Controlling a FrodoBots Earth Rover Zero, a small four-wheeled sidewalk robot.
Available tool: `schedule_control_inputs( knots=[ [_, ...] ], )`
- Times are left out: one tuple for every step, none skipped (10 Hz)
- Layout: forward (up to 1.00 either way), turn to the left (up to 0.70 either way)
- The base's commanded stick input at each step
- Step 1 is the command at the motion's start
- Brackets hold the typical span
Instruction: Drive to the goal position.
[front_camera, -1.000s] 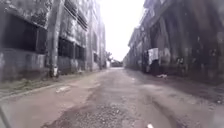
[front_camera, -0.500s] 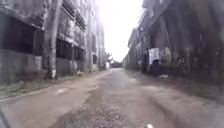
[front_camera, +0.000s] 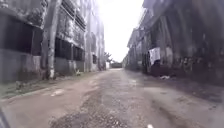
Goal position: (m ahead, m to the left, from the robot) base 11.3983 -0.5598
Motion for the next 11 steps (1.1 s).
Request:
schedule_control_inputs(
  knots=[
    [0.3, 0.0],
    [0.3, 0.0],
    [0.3, 0.0],
    [0.3, 0.0],
    [0.3, 0.0],
    [0.3, 0.0],
    [0.3, 0.0],
    [0.3, 0.0],
    [0.3, 0.0],
    [0.3, 0.0],
    [0.3, 0.0]
  ],
)
